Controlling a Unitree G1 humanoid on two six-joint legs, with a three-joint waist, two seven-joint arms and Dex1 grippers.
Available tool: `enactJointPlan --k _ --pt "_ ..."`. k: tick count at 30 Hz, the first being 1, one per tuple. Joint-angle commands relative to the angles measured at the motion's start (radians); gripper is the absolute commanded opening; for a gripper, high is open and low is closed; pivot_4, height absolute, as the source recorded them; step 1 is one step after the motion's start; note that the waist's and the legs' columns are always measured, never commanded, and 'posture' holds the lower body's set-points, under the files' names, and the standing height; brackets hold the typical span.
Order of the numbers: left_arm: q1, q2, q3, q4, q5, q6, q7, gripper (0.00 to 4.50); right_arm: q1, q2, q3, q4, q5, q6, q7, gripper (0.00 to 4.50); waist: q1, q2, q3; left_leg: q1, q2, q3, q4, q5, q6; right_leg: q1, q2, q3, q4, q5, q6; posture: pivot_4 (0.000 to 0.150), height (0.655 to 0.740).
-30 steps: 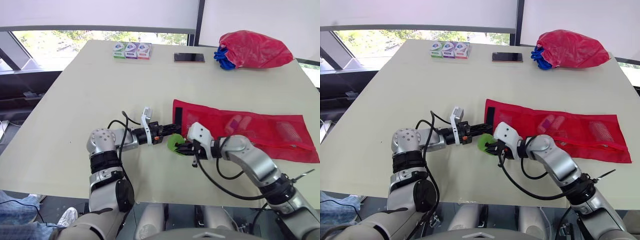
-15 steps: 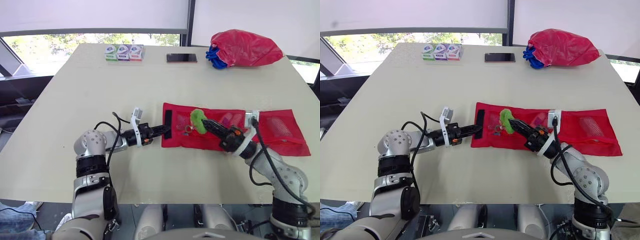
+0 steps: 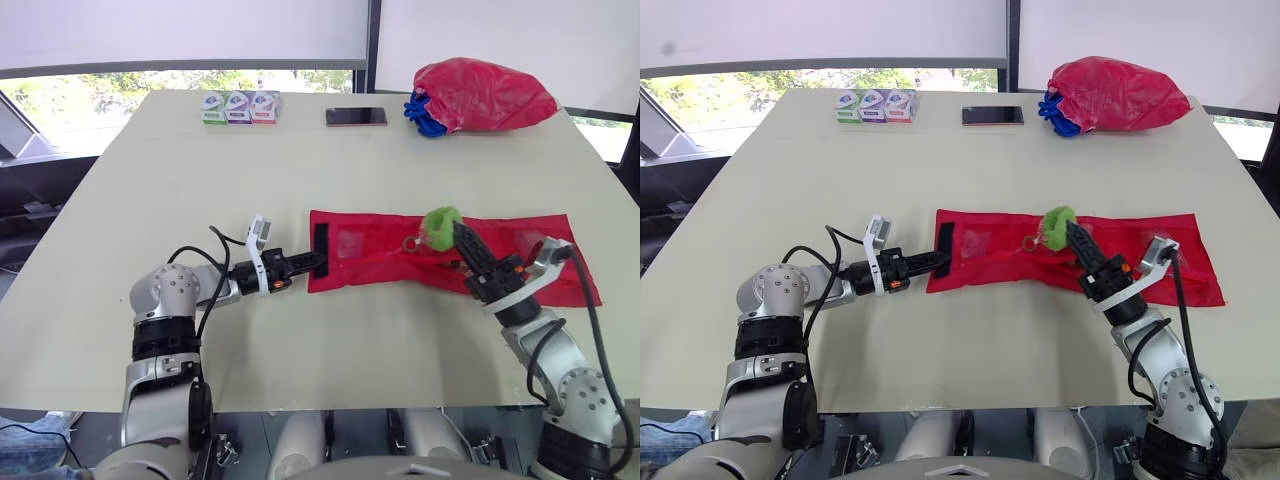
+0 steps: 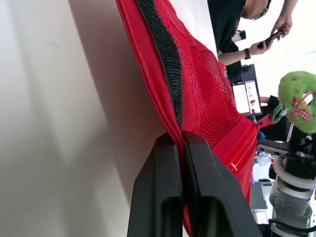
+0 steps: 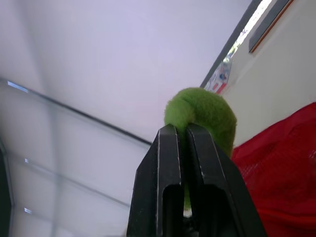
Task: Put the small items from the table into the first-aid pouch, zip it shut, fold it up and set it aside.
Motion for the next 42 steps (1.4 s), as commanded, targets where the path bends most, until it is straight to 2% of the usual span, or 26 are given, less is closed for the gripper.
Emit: enactJointPlan --k 1,4,9,20,25,30,34,37,41,42 --pt "0.053 0.075 0.03 -0.031 0.032 -0.008 0.026 0.0 0.018 -0.12 -0.146 0.036 0.068 -0.089 0.004 0.05 -0.001 0.0 0.0 0.0 0.0 0.001 -0.001 0.0 0.0 0.0 0.0 0.001 -0.001 0.0 0.0 0.15 0.74" --pt "0.082 0.139 0.02 -0.033 0.052 -0.041 0.0 0.0 0.054 -0.219 -0.221 0.102 0.053 -0.105 0.023 0.05 -0.002 0.0 0.0 0.001 0.0 0.002 -0.001 0.0 0.0 0.0 0.0 0.002 -0.001 0.0 0.0 0.15 0.74" --pt "0.114 0.231 -0.023 -0.029 0.089 -0.107 -0.058 0.0 0.065 -0.309 -0.271 0.194 0.006 -0.141 0.036 0.05 -0.003 0.0 0.001 0.004 0.002 0.009 -0.004 0.0 0.0 -0.001 0.002 0.009 -0.001 -0.002 -0.002 0.15 0.74" --pt "0.081 0.379 -0.154 0.102 0.226 -0.309 -0.225 0.0 0.054 -0.39 -0.322 0.342 -0.175 -0.235 0.023 0.05 -0.001 0.0 0.001 0.004 0.004 0.014 -0.003 -0.001 0.001 -0.002 0.002 0.013 -0.002 -0.003 -0.003 0.15 0.74" --pt "0.051 0.408 -0.195 0.183 0.275 -0.377 -0.28 0.0 0.052 -0.394 -0.332 0.361 -0.248 -0.271 0.014 0.05 -0.002 0.0 0.001 0.004 0.005 0.015 -0.003 -0.001 0.001 -0.002 0.003 0.014 -0.002 -0.004 -0.001 0.15 0.74" --pt "0.012 0.419 -0.221 0.254 0.313 -0.424 -0.322 0.0 0.088 -0.415 -0.285 0.317 -0.365 -0.279 0.076 0.05 0.002 0.0 0.001 0.004 0.006 0.016 -0.003 -0.001 0.001 -0.002 0.003 0.014 -0.002 -0.004 -0.002 0.15 0.74" --pt "-0.003 0.412 -0.237 0.276 0.329 -0.442 -0.345 0.0 0.117 -0.446 -0.239 0.304 -0.516 -0.33 0.15 0.05 0.0 0.0 0.0 0.004 0.006 0.017 -0.003 -0.001 0.001 -0.002 0.003 0.014 -0.002 -0.005 -0.001 0.15 0.74" --pt "-0.002 0.406 -0.241 0.274 0.336 -0.441 -0.357 0.0 0.113 -0.453 -0.249 0.323 -0.545 -0.346 0.18 0.05 0.0 0.0 0.0 0.005 0.006 0.017 -0.003 -0.001 0.001 -0.002 0.003 0.014 -0.002 -0.005 0.0 0.15 0.74" --pt "0.002 0.405 -0.237 0.274 0.343 -0.439 -0.363 0.0 0.174 -0.53 -0.238 0.326 -0.6 -0.344 0.347 1.3 0.002 0.001 0.0 0.004 0.006 0.017 -0.003 -0.001 0.002 -0.002 0.002 0.014 -0.002 -0.005 0.0 0.15 0.74" --pt "0.005 0.406 -0.236 0.272 0.344 -0.439 -0.368 0.0 0.181 -0.548 -0.247 0.341 -0.603 -0.344 0.375 1.89 0.001 0.0 0.0 0.005 0.006 0.017 -0.003 -0.001 0.002 -0.002 0.002 0.014 -0.002 -0.005 0.0 0.15 0.74"
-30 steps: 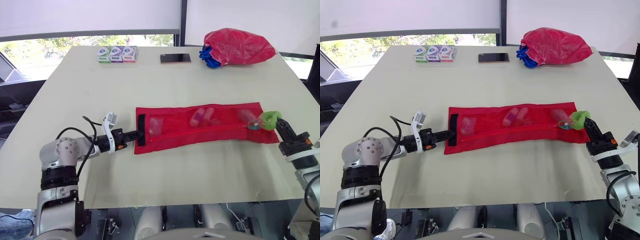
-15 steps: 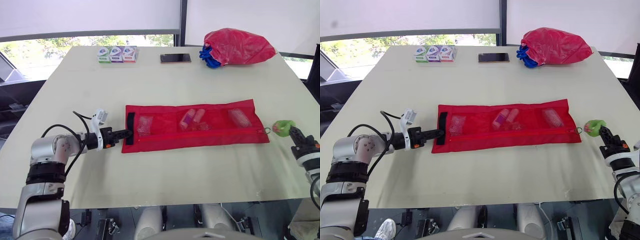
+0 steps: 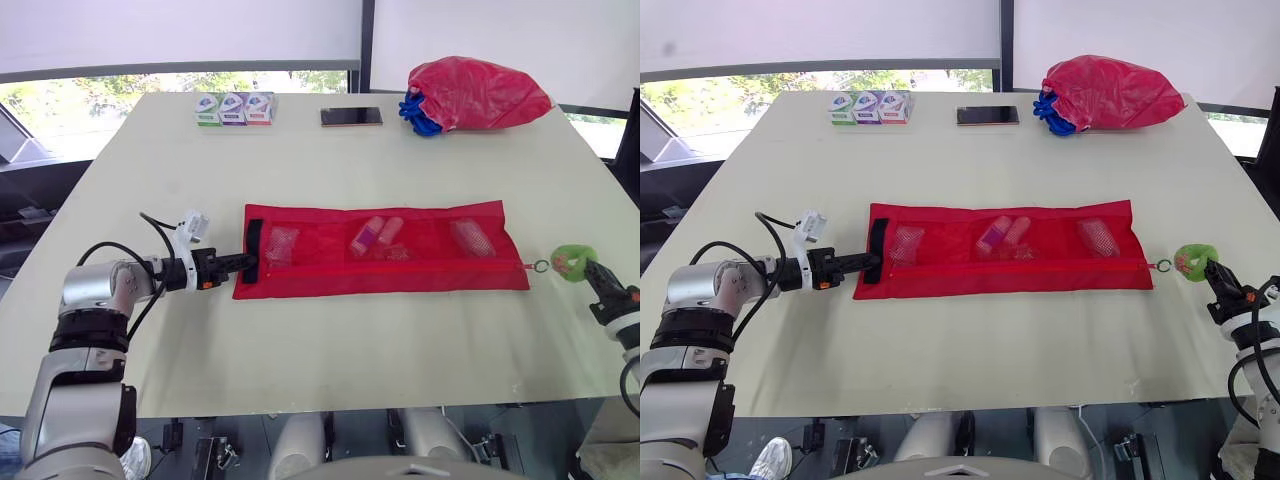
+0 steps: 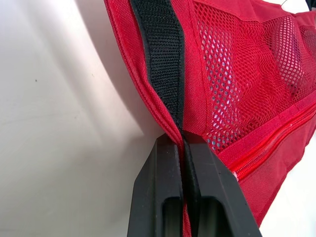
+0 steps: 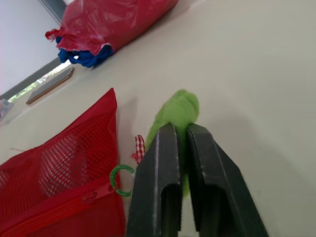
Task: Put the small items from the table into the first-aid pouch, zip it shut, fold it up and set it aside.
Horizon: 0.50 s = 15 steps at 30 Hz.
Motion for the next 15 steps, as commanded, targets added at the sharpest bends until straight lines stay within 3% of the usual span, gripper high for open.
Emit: enactJointPlan --k 1,4,5,6,8,12,15 --pt "0.022 0.028 0.002 0.029 0.054 -0.005 0.016 0.0 0.02 -0.062 -0.052 0.013 -0.022 -0.026 0.117 2.22 -0.002 -0.001 0.0 0.0 0.0 0.0 0.0 0.0 0.0 0.0 0.0 0.0 0.0 0.0 0.0 0.15 0.74" --pt "0.033 0.035 0.0 0.017 0.057 -0.019 -0.011 0.0 0.041 -0.112 -0.048 0.036 -0.064 -0.038 0.197 3.79 -0.002 -0.001 0.0 0.001 0.001 0.002 0.0 0.0 0.0 0.0 0.0 0.0 0.0 0.0 0.001 0.15 0.74" --pt "0.036 0.034 0.005 0.017 0.063 -0.039 -0.008 0.0 0.043 -0.127 -0.051 0.046 -0.074 -0.037 0.217 4.11 -0.002 -0.001 0.0 0.001 0.001 0.002 0.0 0.0 0.0 0.0 0.0 0.0 0.0 0.0 0.001 0.15 0.74" --pt "0.034 0.032 0.012 0.024 0.071 -0.058 0.004 0.33 0.042 -0.135 -0.058 0.046 -0.063 -0.021 0.23 4.44 -0.003 -0.001 0.0 0.001 0.001 0.002 0.0 0.0 0.0 0.0 0.001 0.0 0.0 0.0 0.001 0.15 0.74" --pt "0.033 0.035 0.023 0.038 0.082 -0.095 0.013 0.91 0.061 -0.145 -0.049 -0.004 -0.019 0.048 0.254 4.5 -0.001 -0.001 0.0 0.001 0.001 0.002 0.0 0.0 0.0 0.0 0.001 0.001 0.0 0.0 0.0 0.15 0.74" --pt "0.049 0.055 0.032 0.021 0.083 -0.138 -0.013 2.77 0.12 -0.142 0.01 -0.125 0.011 0.157 0.268 4.5 0.0 0.0 -0.001 0.001 0.003 0.001 0.0 0.0 0.0 0.0 0.001 0.0 0.0 0.0 0.0 0.15 0.74" --pt "0.089 0.089 0.046 -0.047 0.092 -0.232 -0.05 3.87 0.146 -0.103 0.044 -0.186 0.029 0.209 0.228 4.5 -0.002 -0.001 -0.001 0.001 0.004 0.002 0.0 0.0 0.0 0.0 -0.001 0.0 0.0 0.0 0.0 0.15 0.74"
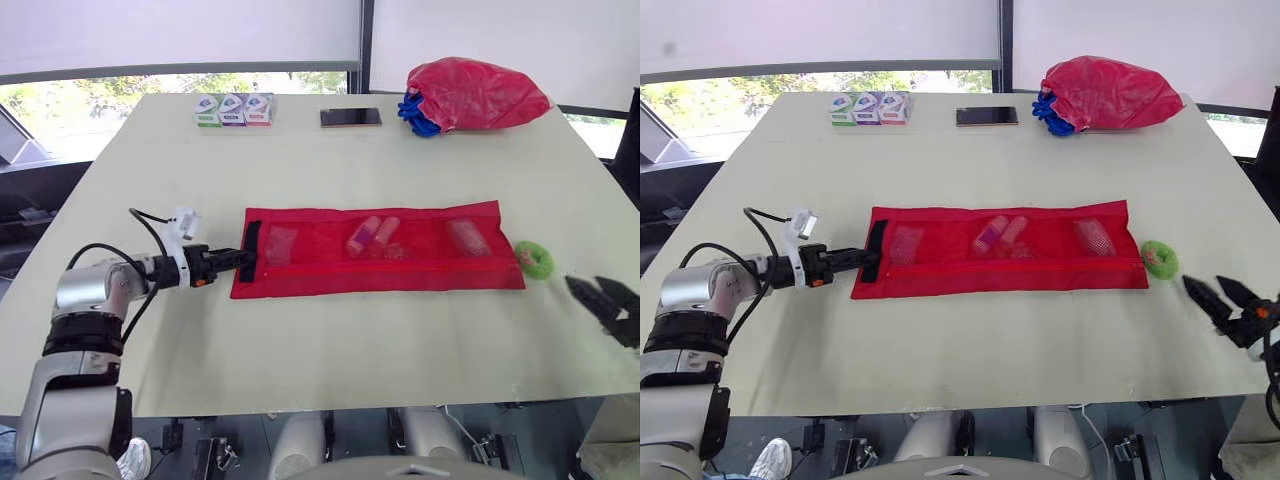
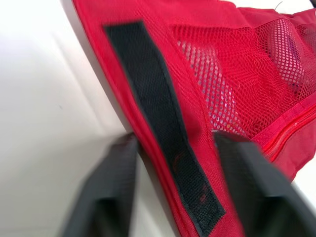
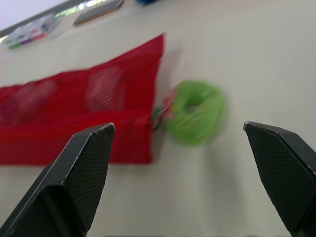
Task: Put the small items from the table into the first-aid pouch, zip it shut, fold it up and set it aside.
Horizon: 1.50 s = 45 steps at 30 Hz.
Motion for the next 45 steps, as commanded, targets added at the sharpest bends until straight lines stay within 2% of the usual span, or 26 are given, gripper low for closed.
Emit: enactJointPlan --k 1,6,11,17,20,32,45 --pt "0.057 0.064 0.033 -0.051 0.059 -0.109 -0.017 4.41 0.024 0.036 0.023 -0.09 0.039 0.061 -0.041 4.5 0.0 -0.001 0.0 0.0 0.001 0.0 0.0 0.0 0.0 0.0 -0.001 0.0 0.0 0.0 0.0 0.15 0.74" --pt "0.103 0.076 0.091 -0.257 0.021 -0.258 -0.095 4.47 -0.002 0.145 0.051 -0.137 0.087 0.138 -0.197 4.5 0.012 -0.004 0.003 -0.005 0.0 0.0 0.0 0.0 0.0 -0.005 -0.006 -0.002 -0.001 0.002 -0.004 0.15 0.74" --pt "0.114 0.043 0.11 -0.483 -0.071 -0.243 -0.133 4.47 -0.079 0.227 0.002 -0.13 0.309 0.245 -0.403 4.5 0.032 -0.007 0.004 -0.006 -0.002 0.002 0.0 -0.002 0.002 -0.005 -0.021 -0.015 -0.002 0.003 -0.004 0.15 0.74" --pt "0.096 0.031 0.073 -0.699 -0.173 -0.189 -0.193 4.47 -0.137 0.289 0.006 -0.097 0.416 0.288 -0.671 4.5 0.03 -0.008 0.005 -0.007 -0.002 0.001 0.0 -0.002 0.003 -0.005 -0.021 -0.02 -0.003 0.003 -0.005 0.15 0.74" --pt "0.074 0.038 0.043 -0.762 -0.202 -0.168 -0.22 4.47 -0.139 0.304 0.007 -0.106 0.456 0.285 -0.764 4.5 0.028 -0.009 0.005 -0.006 -0.003 0.002 0.001 -0.002 0.003 -0.004 -0.015 -0.021 -0.003 0.003 -0.004 0.15 0.74" --pt "-0.023 0.009 -0.044 -0.844 -0.263 -0.118 -0.262 4.47 -0.012 0.279 -0.016 -0.21 0.615 0.231 -0.86 4.5 0.029 -0.009 0.005 -0.005 -0.004 0.0 0.001 -0.002 0.004 -0.002 -0.012 -0.02 -0.003 0.0 0.0 0.15 0.74" --pt "-0.062 -0.005 -0.069 -0.868 -0.27 -0.101 -0.253 4.47 -0.109 0.352 0.088 -0.146 0.557 0.122 -0.861 4.5 0.024 -0.01 0.005 -0.004 -0.002 0.001 0.002 -0.002 0.004 -0.002 -0.008 -0.016 -0.003 0.0 0.0 0.15 0.74"
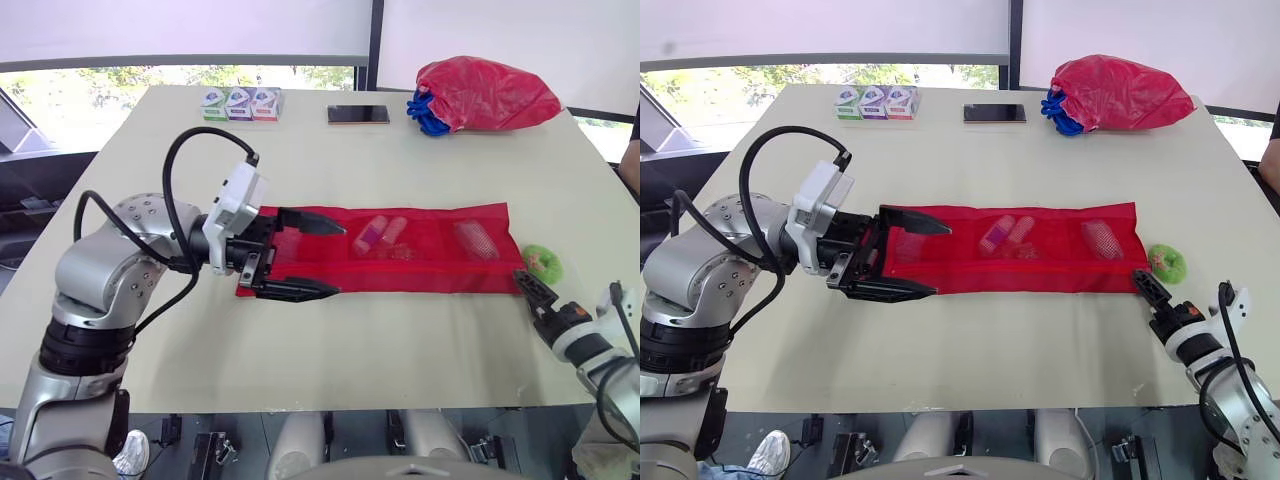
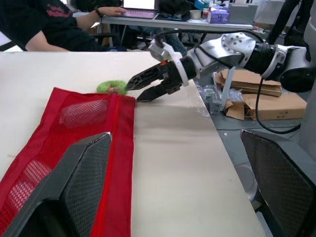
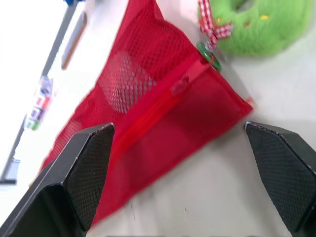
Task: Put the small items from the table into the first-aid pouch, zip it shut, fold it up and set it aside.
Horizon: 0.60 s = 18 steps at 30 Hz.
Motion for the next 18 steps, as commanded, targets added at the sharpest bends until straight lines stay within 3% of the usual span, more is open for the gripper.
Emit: enactJointPlan --k 1,6,13,14,16,18 --pt "-0.018 -0.003 0.012 -0.037 -0.028 0.012 0.012 4.47 -0.034 0.036 0.045 0.021 -0.036 -0.034 0.013 4.5 -0.001 0.0 0.0 0.0 0.0 0.0 0.0 0.0 0.0 0.0 0.0 0.0 0.0 0.0 0.0 0.15 0.74" --pt "-0.019 -0.007 0.017 -0.039 -0.032 0.021 0.032 4.47 -0.066 0.076 0.08 0.024 -0.071 -0.071 0.053 4.5 -0.004 0.0 0.0 0.001 0.003 0.0 0.0 0.0 0.0 0.0 0.01 0.01 0.001 0.0 0.0 0.15 0.74" --pt "-0.031 -0.014 0.003 -0.031 -0.023 0.017 0.05 4.47 -0.103 0.106 0.119 0.037 -0.196 -0.136 0.11 4.5 -0.005 0.0 0.0 0.001 0.003 0.002 0.0 0.0 0.0 0.0 0.01 0.014 0.001 0.0 0.0 0.15 0.74" --pt "-0.033 -0.015 0.002 -0.029 -0.022 0.017 0.051 4.5 -0.108 0.11 0.122 0.043 -0.218 -0.148 0.115 4.1 -0.005 0.0 0.0 0.001 0.003 0.002 0.0 0.0 0.0 0.0 0.01 0.014 0.001 0.0 0.0 0.15 0.74" --pt "-0.036 -0.015 -0.001 -0.025 -0.018 0.014 0.053 4.5 -0.115 0.117 0.127 0.056 -0.264 -0.17 0.124 3.73 -0.004 0.0 0.0 0.001 0.003 0.002 0.0 0.0 0.0 0.0 0.01 0.014 0.001 0.0 0.0 0.15 0.74" --pt "-0.037 -0.016 -0.004 -0.02 -0.013 0.01 0.053 4.5 -0.115 0.118 0.138 0.062 -0.301 -0.179 0.141 2.57 -0.003 0.001 0.001 0.001 0.003 0.002 0.0 0.0 0.0 -0.001 0.01 0.014 0.001 0.0 0.0 0.15 0.74"
